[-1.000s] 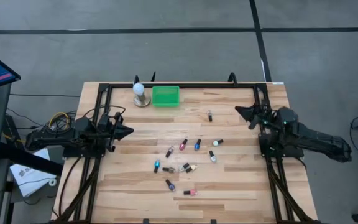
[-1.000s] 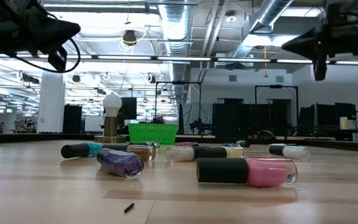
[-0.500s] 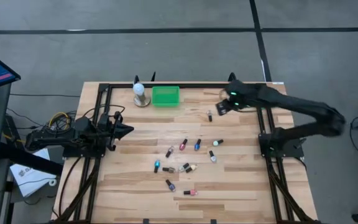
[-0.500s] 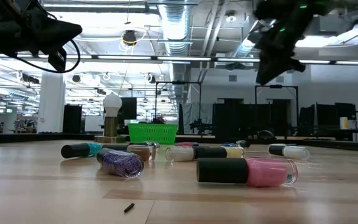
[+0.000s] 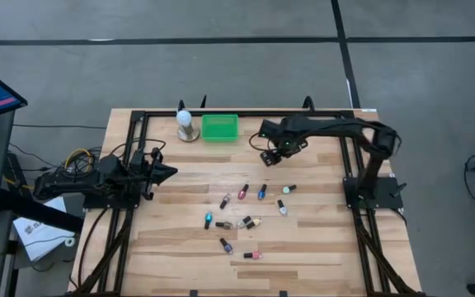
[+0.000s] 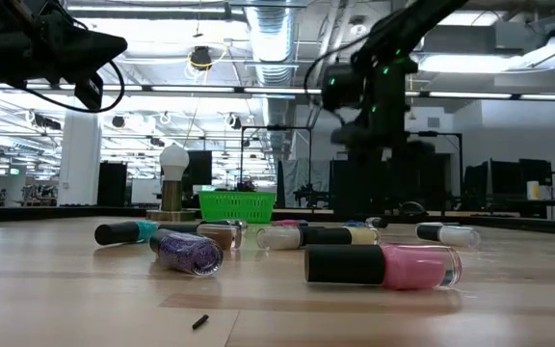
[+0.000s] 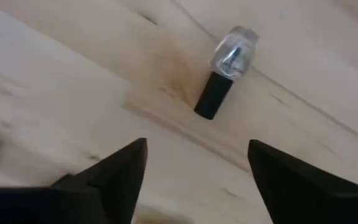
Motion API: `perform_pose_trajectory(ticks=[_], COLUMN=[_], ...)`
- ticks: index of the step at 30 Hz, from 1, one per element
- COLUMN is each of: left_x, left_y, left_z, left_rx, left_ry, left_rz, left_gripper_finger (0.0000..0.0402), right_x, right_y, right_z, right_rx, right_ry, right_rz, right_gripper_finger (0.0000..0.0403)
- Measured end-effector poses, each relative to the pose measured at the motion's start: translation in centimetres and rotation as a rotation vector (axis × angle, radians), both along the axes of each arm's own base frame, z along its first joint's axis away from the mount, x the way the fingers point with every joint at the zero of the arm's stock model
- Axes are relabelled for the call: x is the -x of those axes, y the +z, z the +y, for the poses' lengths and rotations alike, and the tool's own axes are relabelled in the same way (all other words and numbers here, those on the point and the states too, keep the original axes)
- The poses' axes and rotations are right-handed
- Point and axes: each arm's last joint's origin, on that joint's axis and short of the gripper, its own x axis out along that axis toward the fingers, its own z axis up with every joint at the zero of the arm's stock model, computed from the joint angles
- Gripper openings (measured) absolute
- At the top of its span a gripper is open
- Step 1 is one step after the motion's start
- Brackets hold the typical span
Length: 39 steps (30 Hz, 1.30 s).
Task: Pick & Place Nail Polish
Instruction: Put the top clear nail polish into the green bin
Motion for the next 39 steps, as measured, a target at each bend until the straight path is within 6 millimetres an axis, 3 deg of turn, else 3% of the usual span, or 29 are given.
perform_pose_trajectory(ticks=[6,15,20,31,39], left_x=[0.0,0.0,0.0,0.0,0.0], left_y=[0.0,0.0,0.0,0.0,0.0], left_z=[0.0,0.0,0.0,0.0,0.0], left_rx=[0.0,0.001,0.0,0.0,0.0], left_ry=[0.0,-0.001,-0.001,-0.001,-0.001], left_rz=[0.001,0.003,0.002,-0.002,-0.003], left_gripper_finger=[0.0008,0.0008,0.0008,0.0008,0.0008], right_x=[-1.0,-1.0,-1.0,-1.1,-1.2], right_y=[-2.9,-4.3,-4.3,-4.4,-4.4], right_z=[-0.9,-2.3,-2.4,-2.4,-2.2], right_rx=[-0.005,-0.01,-0.013,-0.004,0.001], right_ry=[-0.01,-0.051,-0.061,-0.059,-0.041], right_rz=[0.029,0.025,0.019,0.014,0.019], right_gripper_finger=[0.0285,0.0277,0.0228,0.0063,0.0045])
